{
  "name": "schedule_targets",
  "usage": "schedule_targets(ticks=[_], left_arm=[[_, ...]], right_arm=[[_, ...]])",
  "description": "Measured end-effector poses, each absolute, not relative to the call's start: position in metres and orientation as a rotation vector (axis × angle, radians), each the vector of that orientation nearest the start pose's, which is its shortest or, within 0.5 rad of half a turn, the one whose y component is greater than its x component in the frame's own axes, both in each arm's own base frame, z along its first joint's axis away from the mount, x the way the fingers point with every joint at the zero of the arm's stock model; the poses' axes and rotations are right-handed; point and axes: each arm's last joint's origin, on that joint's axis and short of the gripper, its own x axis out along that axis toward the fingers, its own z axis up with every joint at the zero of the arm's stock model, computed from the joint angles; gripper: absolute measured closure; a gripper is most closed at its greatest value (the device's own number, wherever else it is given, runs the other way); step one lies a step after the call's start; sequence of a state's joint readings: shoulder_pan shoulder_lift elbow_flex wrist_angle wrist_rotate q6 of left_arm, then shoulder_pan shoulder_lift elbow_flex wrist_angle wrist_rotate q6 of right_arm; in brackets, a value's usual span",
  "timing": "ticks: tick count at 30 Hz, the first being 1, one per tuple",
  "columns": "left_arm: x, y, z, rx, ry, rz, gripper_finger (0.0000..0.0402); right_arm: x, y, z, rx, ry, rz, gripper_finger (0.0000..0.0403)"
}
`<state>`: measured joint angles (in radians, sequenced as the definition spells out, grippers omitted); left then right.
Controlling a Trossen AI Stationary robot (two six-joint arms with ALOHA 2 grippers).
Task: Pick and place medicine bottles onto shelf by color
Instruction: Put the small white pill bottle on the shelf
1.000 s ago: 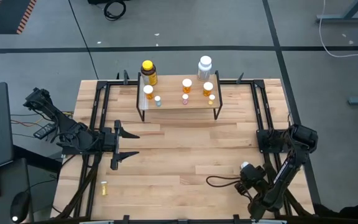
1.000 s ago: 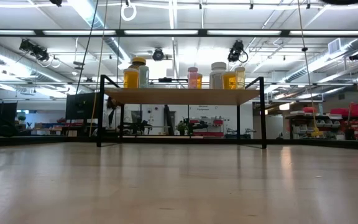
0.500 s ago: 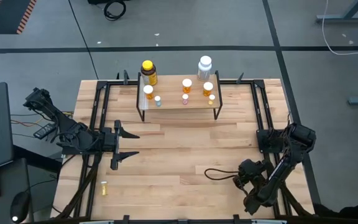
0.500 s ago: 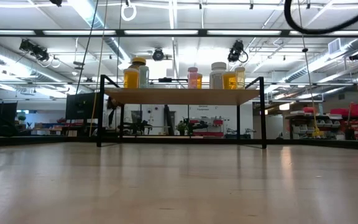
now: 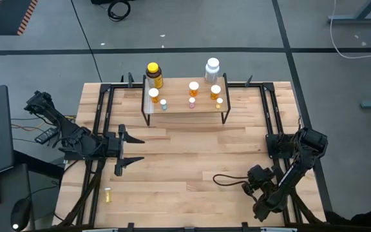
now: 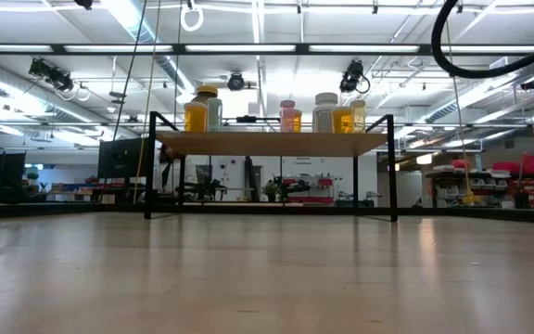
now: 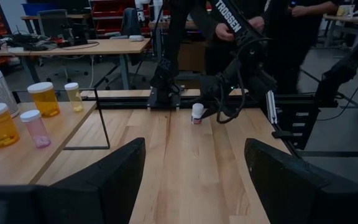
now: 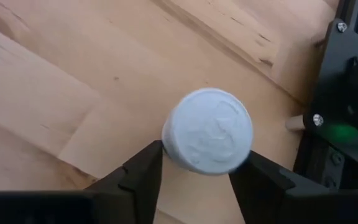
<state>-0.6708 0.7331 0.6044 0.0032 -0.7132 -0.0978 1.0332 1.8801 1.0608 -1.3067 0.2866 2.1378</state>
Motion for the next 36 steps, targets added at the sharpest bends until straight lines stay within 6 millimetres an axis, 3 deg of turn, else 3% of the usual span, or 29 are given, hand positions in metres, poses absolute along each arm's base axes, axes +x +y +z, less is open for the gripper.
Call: schedule_targets(ticks=[17,21,29,36], left_arm=[[0.14,-0.087,0.297,-0.018,0.094,0.047,0.0118],[0.14,-0.087,0.297,-0.018,0.094,0.047,0.0118],[0.14,-0.087,0.297,-0.018,0.094,0.047,0.0118],[0.14,-0.087,0.297,-0.019,0.094,0.047,0.0118]], right_arm=[[0.144,0.218,0.137,0.282,1.004,-1.12,0.0348],[0.144,0.218,0.136,0.288,1.031,-1.135,0.0356],[0.146,0.221,0.141,0.301,1.035,-1.141,0.0285],[0.159,0.229,0.172,0.275,0.935,-1.134,0.02]])
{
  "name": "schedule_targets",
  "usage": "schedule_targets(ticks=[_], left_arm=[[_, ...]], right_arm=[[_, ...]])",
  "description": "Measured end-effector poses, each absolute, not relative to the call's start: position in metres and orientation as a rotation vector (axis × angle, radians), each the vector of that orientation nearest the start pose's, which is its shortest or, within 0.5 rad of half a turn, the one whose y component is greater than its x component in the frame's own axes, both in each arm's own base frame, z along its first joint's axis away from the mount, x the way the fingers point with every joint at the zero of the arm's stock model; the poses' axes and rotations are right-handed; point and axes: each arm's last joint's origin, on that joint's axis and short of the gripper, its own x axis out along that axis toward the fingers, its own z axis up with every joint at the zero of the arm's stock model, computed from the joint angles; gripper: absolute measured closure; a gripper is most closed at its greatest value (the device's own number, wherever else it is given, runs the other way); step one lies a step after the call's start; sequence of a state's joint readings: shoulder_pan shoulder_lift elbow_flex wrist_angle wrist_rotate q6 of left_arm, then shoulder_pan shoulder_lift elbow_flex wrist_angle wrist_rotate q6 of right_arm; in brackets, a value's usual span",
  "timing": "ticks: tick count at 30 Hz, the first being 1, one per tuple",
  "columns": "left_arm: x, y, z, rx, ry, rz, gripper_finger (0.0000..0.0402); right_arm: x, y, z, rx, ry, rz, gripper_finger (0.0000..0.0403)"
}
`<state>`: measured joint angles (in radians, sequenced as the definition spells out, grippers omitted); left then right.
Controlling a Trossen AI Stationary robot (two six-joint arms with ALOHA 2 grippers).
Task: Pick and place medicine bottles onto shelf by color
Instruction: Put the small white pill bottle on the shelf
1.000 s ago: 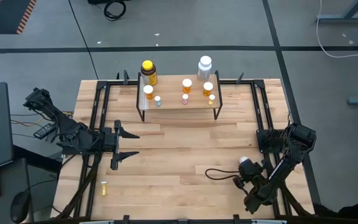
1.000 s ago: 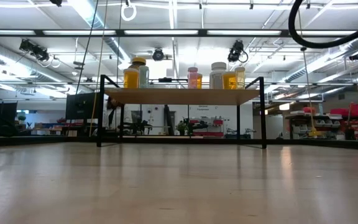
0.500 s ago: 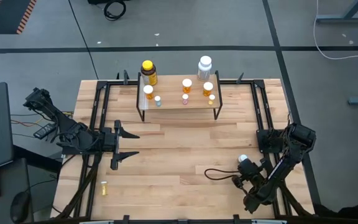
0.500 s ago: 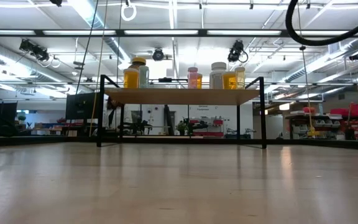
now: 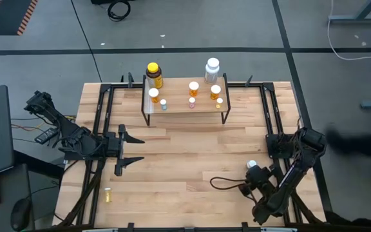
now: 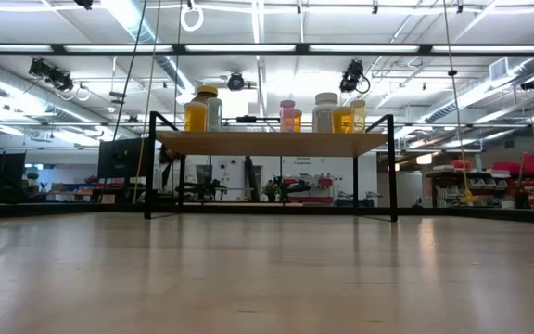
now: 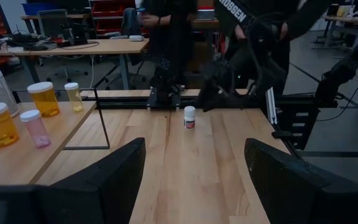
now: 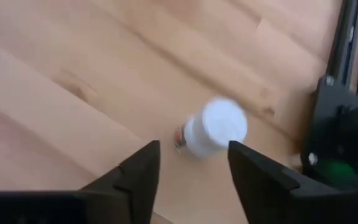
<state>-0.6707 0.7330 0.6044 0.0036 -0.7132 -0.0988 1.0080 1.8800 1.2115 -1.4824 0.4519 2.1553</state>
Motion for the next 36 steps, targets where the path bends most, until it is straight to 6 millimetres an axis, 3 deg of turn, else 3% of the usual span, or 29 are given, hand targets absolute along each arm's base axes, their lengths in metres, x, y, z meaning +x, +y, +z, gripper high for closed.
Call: schedule_targets(ticks=[3,8,24,30,36], left_arm=[[0.14,-0.087,0.297,-0.022,0.094,0.047,0.0118],[0.14,-0.087,0.297,-0.039,0.094,0.048,0.0118],[0.14,-0.087,0.297,-0.038,0.094,0.048,0.0118],[0.14,-0.087,0.297,-0.037,0.094,0.048,0.0118],[0.14,-0.087,0.297,-0.037,0.094,0.048,0.0118]], right_arm=[[0.163,0.224,0.177,0.25,0.92,-1.171,0.0173],[0.164,0.22,0.171,0.254,0.916,-1.178,0.0147],[0.151,0.197,0.132,0.241,0.95,-1.223,0.0144],[0.149,0.193,0.125,0.228,0.923,-1.195,0.0161],[0.149,0.193,0.125,0.218,0.909,-1.187,0.0215]])
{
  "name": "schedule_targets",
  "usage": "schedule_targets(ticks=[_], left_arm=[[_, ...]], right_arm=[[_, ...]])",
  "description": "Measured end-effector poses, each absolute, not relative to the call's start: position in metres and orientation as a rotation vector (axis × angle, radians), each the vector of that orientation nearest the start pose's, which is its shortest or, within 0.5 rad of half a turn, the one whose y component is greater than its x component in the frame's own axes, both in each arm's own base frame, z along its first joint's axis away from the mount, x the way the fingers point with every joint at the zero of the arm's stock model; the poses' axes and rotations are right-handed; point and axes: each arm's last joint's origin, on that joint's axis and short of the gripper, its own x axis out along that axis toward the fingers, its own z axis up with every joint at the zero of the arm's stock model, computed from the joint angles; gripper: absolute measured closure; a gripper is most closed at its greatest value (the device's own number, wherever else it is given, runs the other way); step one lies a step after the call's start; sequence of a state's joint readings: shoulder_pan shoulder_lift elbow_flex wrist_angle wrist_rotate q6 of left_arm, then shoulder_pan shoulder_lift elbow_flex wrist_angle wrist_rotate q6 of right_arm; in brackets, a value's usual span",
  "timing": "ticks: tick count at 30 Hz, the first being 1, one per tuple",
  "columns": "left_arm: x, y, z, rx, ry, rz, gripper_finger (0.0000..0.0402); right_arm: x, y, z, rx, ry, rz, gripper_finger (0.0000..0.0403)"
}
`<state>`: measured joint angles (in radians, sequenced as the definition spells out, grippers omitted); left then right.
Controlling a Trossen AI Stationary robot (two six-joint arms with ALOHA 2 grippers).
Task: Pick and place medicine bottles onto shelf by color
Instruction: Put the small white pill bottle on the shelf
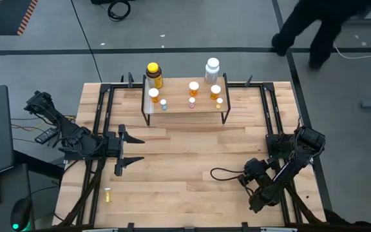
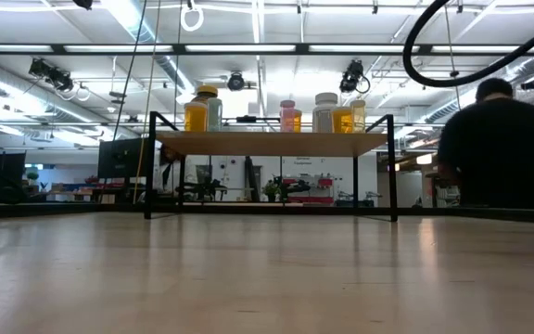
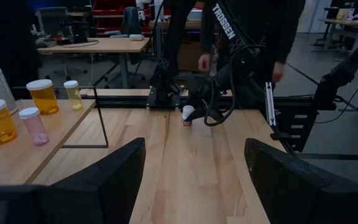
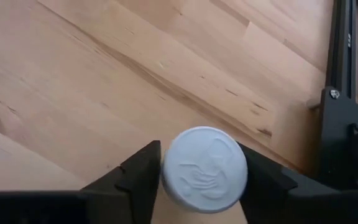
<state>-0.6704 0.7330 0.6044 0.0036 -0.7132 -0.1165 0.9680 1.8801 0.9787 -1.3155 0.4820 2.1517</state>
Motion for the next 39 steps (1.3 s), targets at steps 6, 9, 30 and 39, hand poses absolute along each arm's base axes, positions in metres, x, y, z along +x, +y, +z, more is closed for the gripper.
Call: schedule_targets(ticks=[6,9,30,39], left_arm=[[0.14,-0.087,0.297,-0.037,0.094,0.048,0.0118],[0.14,-0.087,0.297,-0.036,0.094,0.049,0.0118],[0.14,-0.087,0.297,-0.036,0.094,0.048,0.0118],[0.14,-0.087,0.297,-0.039,0.093,0.052,0.0118]], right_arm=[[0.15,0.193,0.126,0.212,0.886,-1.172,0.0248],[0.15,0.193,0.126,0.205,0.871,-1.161,0.0248],[0.259,0.17,0.185,0.033,0.682,-0.993,0.0242],[0.33,0.146,0.223,-0.071,0.66,-0.858,0.0242]])
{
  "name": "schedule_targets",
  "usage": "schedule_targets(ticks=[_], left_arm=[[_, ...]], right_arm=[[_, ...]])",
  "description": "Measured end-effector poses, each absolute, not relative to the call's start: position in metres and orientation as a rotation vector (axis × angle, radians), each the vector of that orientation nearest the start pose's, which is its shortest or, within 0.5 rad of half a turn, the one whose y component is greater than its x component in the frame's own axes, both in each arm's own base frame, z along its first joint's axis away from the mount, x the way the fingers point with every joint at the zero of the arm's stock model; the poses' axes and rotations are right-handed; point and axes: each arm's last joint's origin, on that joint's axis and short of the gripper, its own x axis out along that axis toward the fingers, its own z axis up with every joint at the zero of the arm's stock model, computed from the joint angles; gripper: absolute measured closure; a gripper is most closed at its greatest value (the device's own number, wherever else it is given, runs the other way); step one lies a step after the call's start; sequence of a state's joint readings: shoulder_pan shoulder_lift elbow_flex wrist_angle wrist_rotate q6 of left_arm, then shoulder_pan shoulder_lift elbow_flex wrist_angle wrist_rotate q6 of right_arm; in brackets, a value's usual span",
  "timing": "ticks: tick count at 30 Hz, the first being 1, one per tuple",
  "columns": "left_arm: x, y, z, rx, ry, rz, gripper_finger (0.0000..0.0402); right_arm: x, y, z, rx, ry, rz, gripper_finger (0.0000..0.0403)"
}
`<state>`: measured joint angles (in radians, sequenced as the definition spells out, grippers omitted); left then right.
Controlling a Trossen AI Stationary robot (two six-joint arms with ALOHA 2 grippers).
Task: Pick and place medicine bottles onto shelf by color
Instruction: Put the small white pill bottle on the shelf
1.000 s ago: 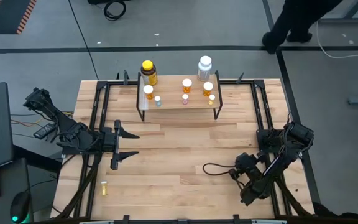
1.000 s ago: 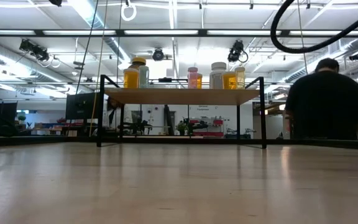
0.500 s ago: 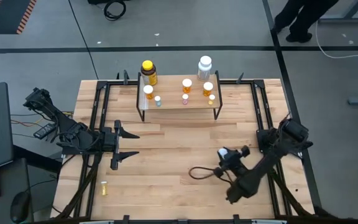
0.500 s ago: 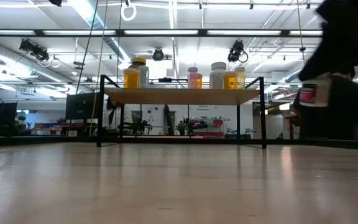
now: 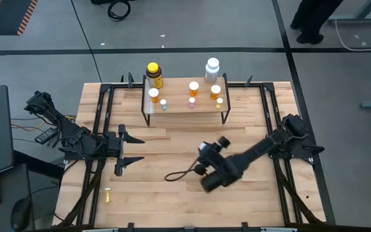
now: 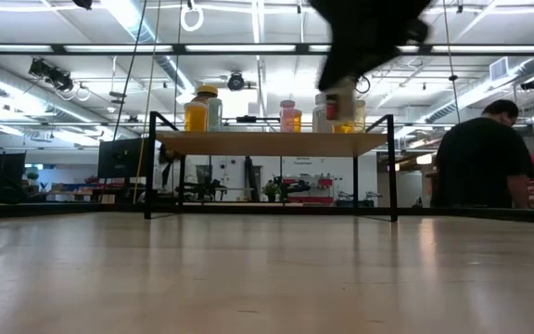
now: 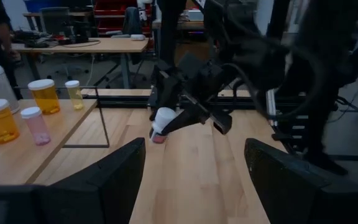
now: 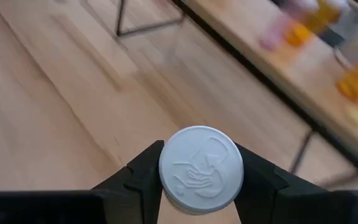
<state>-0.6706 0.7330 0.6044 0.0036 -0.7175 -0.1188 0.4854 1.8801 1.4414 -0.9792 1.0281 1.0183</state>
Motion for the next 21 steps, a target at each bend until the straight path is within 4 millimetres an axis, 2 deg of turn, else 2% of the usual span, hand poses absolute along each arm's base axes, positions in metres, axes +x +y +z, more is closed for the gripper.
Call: schedule_targets(ticks=[6,10,15,21], left_arm=[[0.14,-0.084,0.297,-0.035,0.086,0.126,0.0118],[0.14,-0.084,0.297,-0.034,0.086,0.128,0.0118],[0.139,-0.083,0.298,0.007,0.082,0.187,0.0118],[0.139,-0.079,0.3,0.116,0.073,0.319,0.0118]], right_arm=[[0.378,0.12,0.251,-0.105,0.649,-0.684,0.0241],[0.4,0.095,0.273,-0.089,0.587,-0.519,0.0241],[0.398,0.05,0.3,-0.069,0.537,-0.534,0.0242],[0.395,0.007,0.308,-0.006,0.548,-0.452,0.0242]])
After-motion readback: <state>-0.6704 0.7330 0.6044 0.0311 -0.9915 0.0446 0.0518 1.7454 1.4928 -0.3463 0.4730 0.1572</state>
